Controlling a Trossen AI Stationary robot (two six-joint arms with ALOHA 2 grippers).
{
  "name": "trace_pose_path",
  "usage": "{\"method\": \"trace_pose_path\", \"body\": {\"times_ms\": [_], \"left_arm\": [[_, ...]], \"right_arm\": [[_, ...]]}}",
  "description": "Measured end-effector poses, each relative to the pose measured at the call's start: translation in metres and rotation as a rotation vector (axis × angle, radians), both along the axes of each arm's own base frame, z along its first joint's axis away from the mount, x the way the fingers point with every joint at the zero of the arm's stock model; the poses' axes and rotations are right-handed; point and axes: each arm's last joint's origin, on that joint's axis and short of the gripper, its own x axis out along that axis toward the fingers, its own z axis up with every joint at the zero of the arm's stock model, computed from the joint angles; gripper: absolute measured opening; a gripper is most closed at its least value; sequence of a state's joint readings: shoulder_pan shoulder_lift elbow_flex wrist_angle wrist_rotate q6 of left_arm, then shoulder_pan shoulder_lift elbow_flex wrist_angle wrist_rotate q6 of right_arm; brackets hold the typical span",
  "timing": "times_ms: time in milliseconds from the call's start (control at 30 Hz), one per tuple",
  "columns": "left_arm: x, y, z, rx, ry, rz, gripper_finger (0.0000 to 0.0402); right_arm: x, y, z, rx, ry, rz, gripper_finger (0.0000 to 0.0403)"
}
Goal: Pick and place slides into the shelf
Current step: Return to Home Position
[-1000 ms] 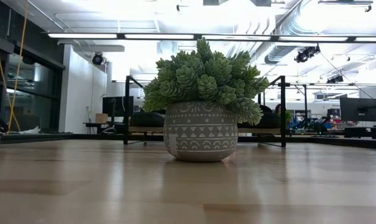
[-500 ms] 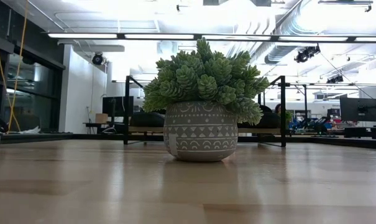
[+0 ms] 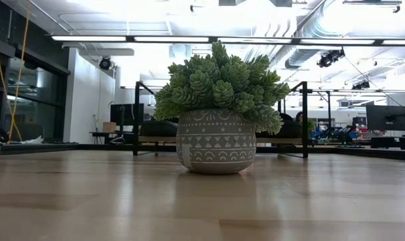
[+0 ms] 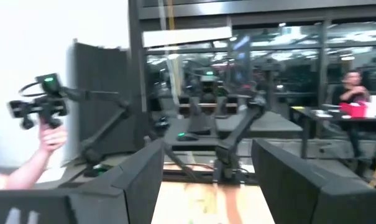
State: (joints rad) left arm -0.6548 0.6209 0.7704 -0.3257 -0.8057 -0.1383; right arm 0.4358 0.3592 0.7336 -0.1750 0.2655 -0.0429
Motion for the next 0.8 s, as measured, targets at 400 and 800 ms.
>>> {"method": "trace_pose_path", "body": {"times_ms": [400, 800], "left_arm": [[-0.012, 0.014, -0.03, -0.005, 0.018, 0.223, 0.0198], [-0.033, 0.031, -0.067, -0.029, -0.095, 0.228, 0.0198]], "right_arm": [[0.009, 0.001, -0.037, -0.024, 0.034, -0.108, 0.0234], [0.019, 0.001, -0.062, -0.035, 0.026, -0.199, 0.0234]]}}
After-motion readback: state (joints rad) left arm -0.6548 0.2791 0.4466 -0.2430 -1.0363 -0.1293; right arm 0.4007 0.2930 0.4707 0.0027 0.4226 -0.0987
